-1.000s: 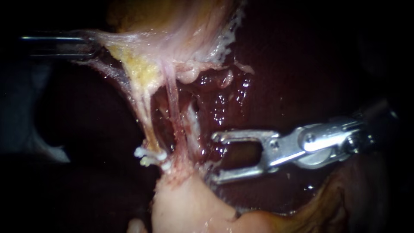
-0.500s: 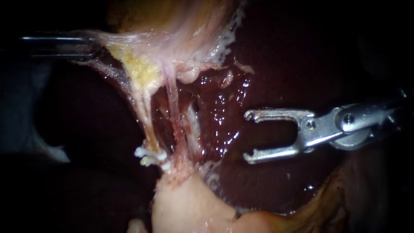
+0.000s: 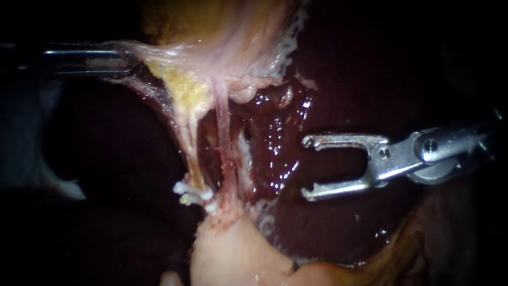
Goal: Going back second clip left tube
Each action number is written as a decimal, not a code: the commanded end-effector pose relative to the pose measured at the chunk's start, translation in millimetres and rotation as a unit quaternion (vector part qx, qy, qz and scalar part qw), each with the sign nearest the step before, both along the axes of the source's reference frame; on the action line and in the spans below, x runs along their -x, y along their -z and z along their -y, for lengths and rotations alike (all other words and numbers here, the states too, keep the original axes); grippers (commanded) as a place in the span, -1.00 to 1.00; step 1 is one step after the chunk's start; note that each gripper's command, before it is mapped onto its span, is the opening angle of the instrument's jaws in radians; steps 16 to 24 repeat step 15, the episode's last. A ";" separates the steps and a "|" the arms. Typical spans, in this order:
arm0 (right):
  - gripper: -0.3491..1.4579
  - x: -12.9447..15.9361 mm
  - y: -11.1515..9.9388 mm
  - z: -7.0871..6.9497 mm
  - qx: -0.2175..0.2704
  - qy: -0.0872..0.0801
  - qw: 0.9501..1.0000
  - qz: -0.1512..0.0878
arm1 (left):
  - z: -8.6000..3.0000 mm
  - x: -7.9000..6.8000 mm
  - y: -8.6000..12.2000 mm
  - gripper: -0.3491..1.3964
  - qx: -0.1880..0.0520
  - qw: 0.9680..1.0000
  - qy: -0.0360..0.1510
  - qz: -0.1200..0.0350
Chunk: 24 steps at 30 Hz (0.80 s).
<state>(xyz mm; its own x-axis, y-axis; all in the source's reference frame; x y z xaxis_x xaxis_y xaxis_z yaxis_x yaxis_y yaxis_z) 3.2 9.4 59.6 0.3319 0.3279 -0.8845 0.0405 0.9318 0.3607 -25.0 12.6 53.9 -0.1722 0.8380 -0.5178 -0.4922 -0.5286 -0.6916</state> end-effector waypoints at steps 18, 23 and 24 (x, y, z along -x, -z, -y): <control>-0.06 0.4 0.2 0.0 0.000 0.001 1.000 0.000 | 0.1 0.9 -0.5 -1.00 0.000 1.000 -0.003 0.000; -0.06 0.4 0.2 0.0 0.000 0.001 1.000 0.000 | 0.1 0.9 -0.5 -1.00 0.000 1.000 -0.003 0.000; -0.06 0.4 0.2 0.0 0.000 0.001 1.000 0.000 | 0.1 0.9 -0.5 -1.00 0.000 1.000 -0.003 0.000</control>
